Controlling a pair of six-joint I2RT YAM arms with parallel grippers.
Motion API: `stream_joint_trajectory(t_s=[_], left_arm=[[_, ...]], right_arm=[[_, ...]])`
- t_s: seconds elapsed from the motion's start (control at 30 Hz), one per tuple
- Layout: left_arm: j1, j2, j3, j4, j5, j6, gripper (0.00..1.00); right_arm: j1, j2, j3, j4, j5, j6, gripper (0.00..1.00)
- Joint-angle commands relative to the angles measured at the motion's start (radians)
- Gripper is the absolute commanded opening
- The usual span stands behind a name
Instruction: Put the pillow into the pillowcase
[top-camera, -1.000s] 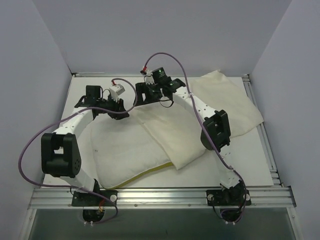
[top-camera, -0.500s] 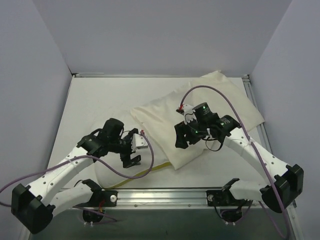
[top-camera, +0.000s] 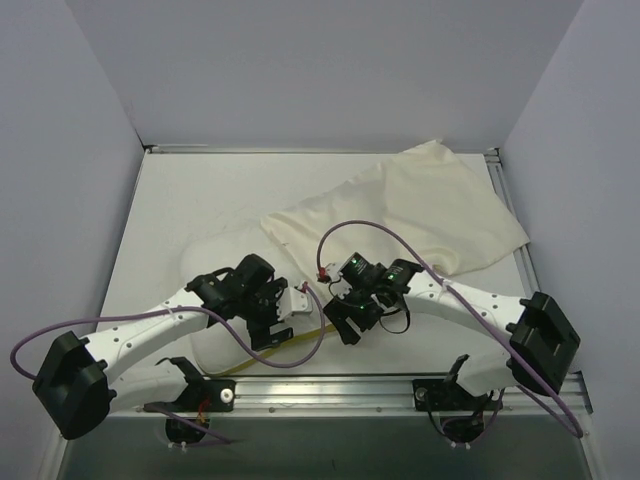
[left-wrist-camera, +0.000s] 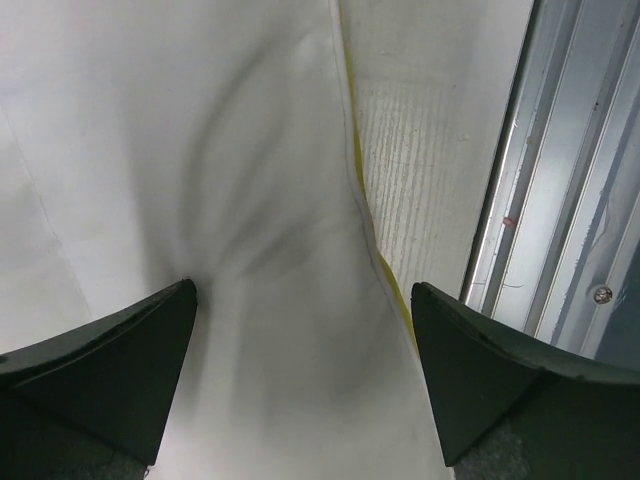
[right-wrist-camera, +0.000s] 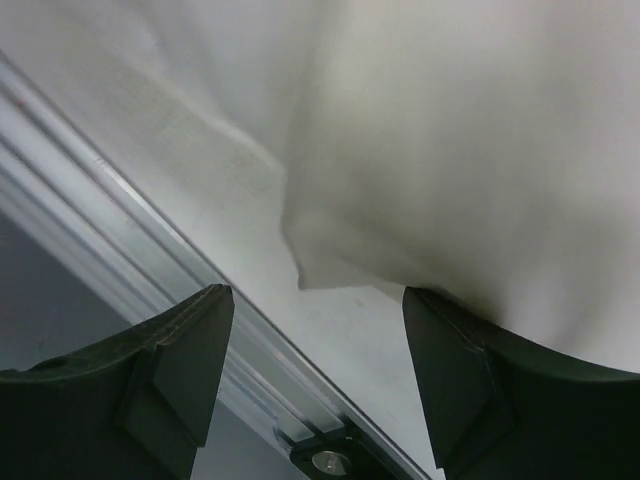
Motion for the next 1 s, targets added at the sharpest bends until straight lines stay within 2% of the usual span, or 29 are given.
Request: stream_joint_trajectory(t_s=[0.0, 0.1, 0.13, 0.17, 0.2, 0.23, 0.33, 0.37, 0.43, 0.47, 0.5, 0.6, 0.7, 0.83, 0.87, 0.97], left_arm=[[0.001, 0.018, 0.012, 0.063, -0.022, 0.000, 0.97], [0.009, 0.044, -0.008, 0.089, -0.019, -0.002, 0.97], [0.012, 0.048, -0.014, 0.097, -0.016, 0.000, 0.94], [0.016, 0.054, -0.017, 0.113, -0.011, -0.003, 0.90], [0.019, 0.065, -0.022, 0.120, -0.002, -0.011, 0.84], [0.026, 0.073, -0.022, 0.129, 0.009, -0.014, 0.69], [0.033, 0.116, -0.020, 0.178, 0.006, -0.055, 0.45], [0.055, 0.136, 0.004, 0.187, 0.020, -0.064, 0.33], [0.093, 0.197, 0.041, 0.206, 0.050, -0.115, 0.20], [0.137, 0.244, 0.084, 0.238, 0.088, -0.165, 0.06], [0.159, 0.269, 0.107, 0.250, 0.105, -0.193, 0.00], [0.252, 0.340, 0.187, 0.314, 0.174, -0.296, 0.00], [0.332, 0.349, 0.217, 0.393, 0.249, -0.379, 0.00], [0.358, 0.305, 0.225, 0.534, 0.268, -0.509, 0.00], [0.357, 0.298, 0.227, 0.610, 0.265, -0.531, 0.00], [0.351, 0.323, 0.259, 0.722, 0.209, -0.717, 0.00]], right_arm=[[-0.040, 0.148, 0.091, 0.021, 0.176, 0.037, 0.69], [-0.142, 0.284, 0.167, 0.021, 0.188, 0.058, 0.53], [-0.167, 0.308, 0.182, 0.031, 0.180, 0.059, 0.33], [-0.199, 0.329, 0.204, 0.037, 0.162, 0.054, 0.24], [-0.213, 0.352, 0.224, 0.042, 0.154, 0.055, 0.14], [-0.222, 0.356, 0.263, 0.050, 0.127, 0.048, 0.02], [-0.236, 0.346, 0.323, 0.054, 0.073, 0.022, 0.00], [-0.236, 0.340, 0.363, 0.057, 0.062, -0.007, 0.00], [-0.236, 0.337, 0.412, 0.056, 0.019, -0.032, 0.00], [-0.233, 0.342, 0.461, 0.056, 0.017, -0.046, 0.00], [-0.235, 0.346, 0.486, 0.056, 0.010, -0.050, 0.00], [-0.235, 0.365, 0.544, 0.056, -0.025, -0.049, 0.00], [-0.236, 0.356, 0.497, 0.045, -0.027, -0.044, 0.00], [-0.233, 0.320, 0.396, 0.041, -0.094, -0.018, 0.00], [-0.229, 0.308, 0.385, 0.039, -0.131, -0.008, 0.00], [-0.210, 0.265, 0.423, 0.025, -0.295, 0.034, 0.00]])
